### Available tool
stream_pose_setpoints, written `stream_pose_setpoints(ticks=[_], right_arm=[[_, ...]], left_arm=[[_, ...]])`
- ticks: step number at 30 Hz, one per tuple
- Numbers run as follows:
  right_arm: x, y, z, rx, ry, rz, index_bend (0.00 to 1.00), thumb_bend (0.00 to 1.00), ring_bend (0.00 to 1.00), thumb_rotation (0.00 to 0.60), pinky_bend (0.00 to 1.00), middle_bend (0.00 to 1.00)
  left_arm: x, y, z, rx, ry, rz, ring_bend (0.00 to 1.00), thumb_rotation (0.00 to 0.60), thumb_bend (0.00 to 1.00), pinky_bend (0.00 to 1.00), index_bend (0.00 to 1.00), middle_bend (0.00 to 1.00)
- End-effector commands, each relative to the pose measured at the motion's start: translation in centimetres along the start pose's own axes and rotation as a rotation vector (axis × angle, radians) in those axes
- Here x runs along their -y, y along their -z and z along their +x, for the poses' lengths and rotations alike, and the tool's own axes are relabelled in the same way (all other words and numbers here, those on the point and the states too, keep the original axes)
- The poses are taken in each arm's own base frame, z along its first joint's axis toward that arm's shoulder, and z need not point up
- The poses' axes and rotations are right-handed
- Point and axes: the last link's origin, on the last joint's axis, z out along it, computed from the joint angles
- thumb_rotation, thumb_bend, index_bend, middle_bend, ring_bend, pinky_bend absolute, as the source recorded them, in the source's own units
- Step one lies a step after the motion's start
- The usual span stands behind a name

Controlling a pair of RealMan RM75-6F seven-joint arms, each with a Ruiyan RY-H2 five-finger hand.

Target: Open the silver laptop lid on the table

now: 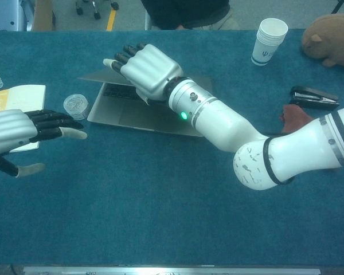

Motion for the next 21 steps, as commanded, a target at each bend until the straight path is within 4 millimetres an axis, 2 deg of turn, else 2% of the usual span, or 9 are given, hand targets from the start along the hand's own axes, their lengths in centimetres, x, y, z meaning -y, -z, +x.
stream_pose_setpoints(ticks=[1, 9, 21], right_arm=[[-0.1, 0.0, 0.1, -0.002, 0.003, -0.001, 0.0, 0.51, 0.06, 0.6, 0.15, 0.1], [-0.4, 0.0, 0.3, -0.004, 0.005, -0.008, 0.0, 0.51, 0.06, 0.6, 0.15, 0.1], [-1.2, -0.1, 0.5, -0.016, 0.033, -0.021, 0.0, 0.51, 0.06, 0.6, 0.15, 0.1]], left_arm=[[-0.3, -1.0, 0.1, 0.002, -0.015, -0.021, 0.01, 0.6, 0.38, 0.07, 0.09, 0.05], [-0.8, -3.5, 0.6, 0.007, -0.024, -0.052, 0.01, 0.6, 0.38, 0.07, 0.09, 0.05], [-0.9, -6.4, 0.1, 0.049, -0.046, -0.071, 0.01, 0.6, 0.38, 0.07, 0.08, 0.05]])
